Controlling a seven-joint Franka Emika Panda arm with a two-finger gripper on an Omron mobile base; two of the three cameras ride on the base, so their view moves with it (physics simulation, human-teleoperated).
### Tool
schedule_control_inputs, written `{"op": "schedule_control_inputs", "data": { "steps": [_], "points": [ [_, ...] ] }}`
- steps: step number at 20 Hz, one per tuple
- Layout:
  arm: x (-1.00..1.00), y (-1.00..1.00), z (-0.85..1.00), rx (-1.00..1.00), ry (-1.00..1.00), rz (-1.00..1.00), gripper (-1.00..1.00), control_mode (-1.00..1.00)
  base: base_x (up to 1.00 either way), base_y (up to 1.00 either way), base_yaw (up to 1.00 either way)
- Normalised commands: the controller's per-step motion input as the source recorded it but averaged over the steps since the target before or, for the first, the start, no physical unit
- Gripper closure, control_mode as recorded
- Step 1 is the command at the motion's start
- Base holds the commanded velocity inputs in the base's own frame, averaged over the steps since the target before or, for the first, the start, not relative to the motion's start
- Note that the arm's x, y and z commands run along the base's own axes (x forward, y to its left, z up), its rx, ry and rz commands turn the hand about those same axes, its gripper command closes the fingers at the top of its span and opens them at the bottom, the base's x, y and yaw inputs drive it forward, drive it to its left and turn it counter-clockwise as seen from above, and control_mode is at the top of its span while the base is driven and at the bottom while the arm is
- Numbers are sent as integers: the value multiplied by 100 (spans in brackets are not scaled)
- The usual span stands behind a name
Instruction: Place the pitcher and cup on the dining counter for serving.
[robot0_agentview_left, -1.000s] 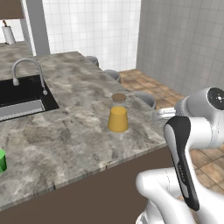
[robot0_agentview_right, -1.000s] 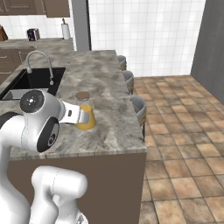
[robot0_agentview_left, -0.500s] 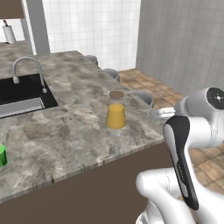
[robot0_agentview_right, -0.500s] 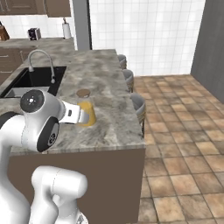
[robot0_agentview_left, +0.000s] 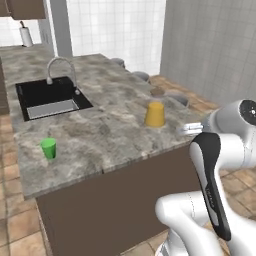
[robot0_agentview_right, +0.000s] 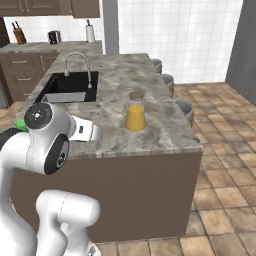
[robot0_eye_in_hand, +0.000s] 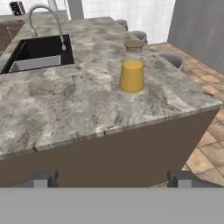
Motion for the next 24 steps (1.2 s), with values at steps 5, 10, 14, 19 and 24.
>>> {"op": "schedule_control_inputs", "data": {
  "steps": [5,10,14,19,24],
  "points": [
    [0,0,0,0,0,0,-100,100,-3,100,-17],
    [0,0,0,0,0,0,-100,100,0,100,-23],
    [0,0,0,0,0,0,-100,100,15,100,-25],
    [0,0,0,0,0,0,-100,100,34,100,-28],
    [0,0,0,0,0,0,-100,100,63,100,-34]
  ]
}}
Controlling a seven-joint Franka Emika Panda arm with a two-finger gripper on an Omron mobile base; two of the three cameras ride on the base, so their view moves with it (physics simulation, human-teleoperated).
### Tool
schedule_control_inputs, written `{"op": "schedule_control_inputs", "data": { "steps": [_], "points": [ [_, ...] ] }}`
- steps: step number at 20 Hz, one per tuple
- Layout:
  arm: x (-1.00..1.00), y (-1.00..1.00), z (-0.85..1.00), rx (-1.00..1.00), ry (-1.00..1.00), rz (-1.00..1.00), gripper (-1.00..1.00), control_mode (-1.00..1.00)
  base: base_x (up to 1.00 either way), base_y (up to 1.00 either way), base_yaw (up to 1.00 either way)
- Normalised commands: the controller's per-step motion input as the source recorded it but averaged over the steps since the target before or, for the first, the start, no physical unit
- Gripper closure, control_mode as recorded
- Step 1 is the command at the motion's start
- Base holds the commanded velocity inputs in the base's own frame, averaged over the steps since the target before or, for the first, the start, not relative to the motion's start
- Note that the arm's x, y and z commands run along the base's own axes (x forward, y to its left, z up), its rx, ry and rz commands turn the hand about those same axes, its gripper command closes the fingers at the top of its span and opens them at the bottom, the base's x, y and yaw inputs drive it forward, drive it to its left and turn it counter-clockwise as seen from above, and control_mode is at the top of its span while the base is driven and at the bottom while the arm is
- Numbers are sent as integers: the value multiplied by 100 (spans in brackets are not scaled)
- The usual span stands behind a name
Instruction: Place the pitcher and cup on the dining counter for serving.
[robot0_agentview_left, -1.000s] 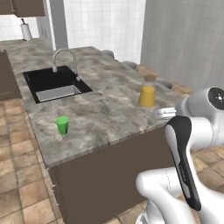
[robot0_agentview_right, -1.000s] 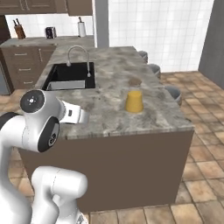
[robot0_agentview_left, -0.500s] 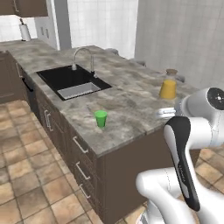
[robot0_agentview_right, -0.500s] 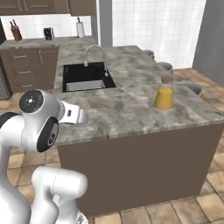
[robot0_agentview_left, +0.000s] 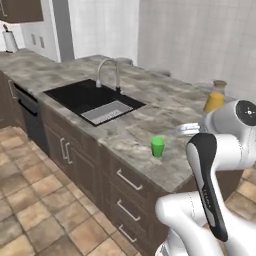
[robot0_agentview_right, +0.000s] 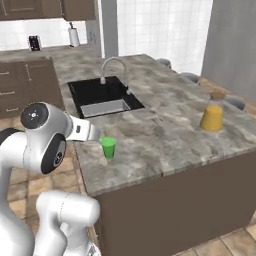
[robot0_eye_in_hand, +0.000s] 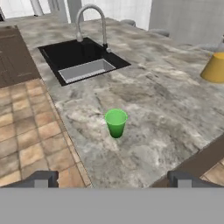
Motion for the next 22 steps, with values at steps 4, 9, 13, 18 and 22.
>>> {"op": "schedule_control_inputs", "data": {
  "steps": [4,9,13,18,22],
  "points": [
    [0,0,0,0,0,0,-100,100,74,100,-39],
    [0,0,0,0,0,0,-100,100,61,90,-58],
    [0,0,0,0,0,0,-100,100,15,60,-74],
    [0,0,0,0,0,0,-100,100,1,93,-44],
    [0,0,0,0,0,0,-100,100,-2,25,1]
  ]
}}
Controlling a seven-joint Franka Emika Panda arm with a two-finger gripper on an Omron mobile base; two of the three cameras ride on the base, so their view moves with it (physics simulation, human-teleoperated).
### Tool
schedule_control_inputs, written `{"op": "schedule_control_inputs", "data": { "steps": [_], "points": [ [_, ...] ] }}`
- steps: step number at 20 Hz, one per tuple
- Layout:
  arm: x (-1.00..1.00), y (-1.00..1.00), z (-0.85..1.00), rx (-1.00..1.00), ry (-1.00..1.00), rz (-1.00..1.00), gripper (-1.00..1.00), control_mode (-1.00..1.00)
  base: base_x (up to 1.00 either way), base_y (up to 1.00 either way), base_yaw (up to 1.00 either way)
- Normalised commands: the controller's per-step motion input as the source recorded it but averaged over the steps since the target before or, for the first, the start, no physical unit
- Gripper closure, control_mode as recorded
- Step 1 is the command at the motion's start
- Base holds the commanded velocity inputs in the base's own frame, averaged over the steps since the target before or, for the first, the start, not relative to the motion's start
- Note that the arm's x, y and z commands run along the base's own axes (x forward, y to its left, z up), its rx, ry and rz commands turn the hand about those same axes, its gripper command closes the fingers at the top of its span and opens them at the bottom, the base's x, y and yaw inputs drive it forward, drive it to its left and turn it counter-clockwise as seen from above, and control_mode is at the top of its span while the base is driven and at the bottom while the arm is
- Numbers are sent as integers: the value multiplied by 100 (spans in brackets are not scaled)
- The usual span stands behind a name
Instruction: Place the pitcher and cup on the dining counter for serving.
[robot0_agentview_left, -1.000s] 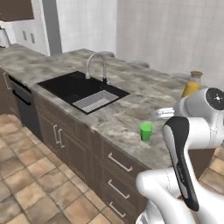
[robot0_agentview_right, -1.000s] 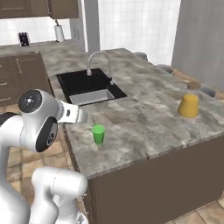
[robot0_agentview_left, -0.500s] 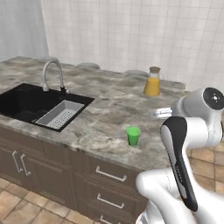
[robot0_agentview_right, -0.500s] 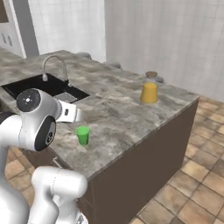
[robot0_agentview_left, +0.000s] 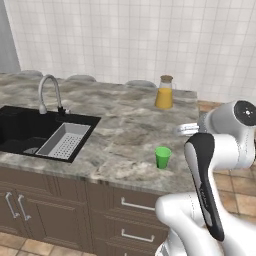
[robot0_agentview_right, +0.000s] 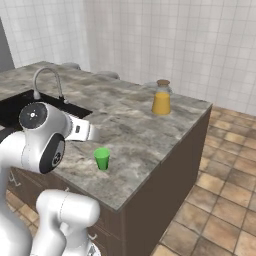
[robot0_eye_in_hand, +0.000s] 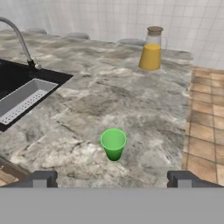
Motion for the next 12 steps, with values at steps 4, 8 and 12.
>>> {"op": "schedule_control_inputs", "data": {
  "steps": [4,8,12],
  "points": [
    [0,0,0,0,0,0,-100,100,1,39,0],
    [13,3,0,0,12,0,-100,-100,2,5,0],
    [37,0,-6,0,51,-5,-100,-100,0,0,0]
  ]
}}
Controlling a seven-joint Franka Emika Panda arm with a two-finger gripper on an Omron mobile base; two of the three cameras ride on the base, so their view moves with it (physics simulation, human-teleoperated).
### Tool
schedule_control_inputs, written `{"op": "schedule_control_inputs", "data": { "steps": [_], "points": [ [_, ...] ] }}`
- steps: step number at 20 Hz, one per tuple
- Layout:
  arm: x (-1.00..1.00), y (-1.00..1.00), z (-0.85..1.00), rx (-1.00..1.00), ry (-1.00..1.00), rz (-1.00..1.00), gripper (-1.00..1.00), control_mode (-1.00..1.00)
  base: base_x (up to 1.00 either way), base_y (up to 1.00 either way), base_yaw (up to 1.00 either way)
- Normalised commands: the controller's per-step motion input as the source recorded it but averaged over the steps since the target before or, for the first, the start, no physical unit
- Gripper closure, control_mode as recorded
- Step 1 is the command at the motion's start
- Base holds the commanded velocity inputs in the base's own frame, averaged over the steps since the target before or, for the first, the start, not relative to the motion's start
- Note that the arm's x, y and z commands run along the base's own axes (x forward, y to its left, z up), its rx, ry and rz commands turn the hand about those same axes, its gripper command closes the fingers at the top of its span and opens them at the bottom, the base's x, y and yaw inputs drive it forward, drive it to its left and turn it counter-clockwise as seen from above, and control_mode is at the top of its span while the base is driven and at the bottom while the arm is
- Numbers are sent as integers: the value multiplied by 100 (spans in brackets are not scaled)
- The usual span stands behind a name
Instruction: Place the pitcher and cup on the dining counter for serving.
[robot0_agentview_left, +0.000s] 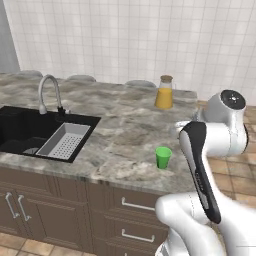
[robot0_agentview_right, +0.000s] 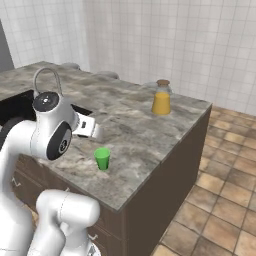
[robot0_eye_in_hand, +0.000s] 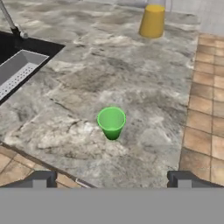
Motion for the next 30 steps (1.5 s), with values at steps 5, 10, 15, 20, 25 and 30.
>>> {"op": "schedule_control_inputs", "data": {
  "steps": [5,10,15,20,25,30],
  "points": [
    [44,-9,-11,4,51,-5,-100,-100,0,0,0],
    [41,-13,-46,13,21,-7,-100,-100,0,0,0],
    [51,-22,-75,11,10,-16,-100,-100,0,0,0],
    [50,-3,-82,1,10,-17,-100,-100,0,0,0],
    [47,0,-66,0,7,-15,-100,-100,0,0,0],
    [27,0,-48,0,3,-10,-100,-100,0,0,0]
  ]
}}
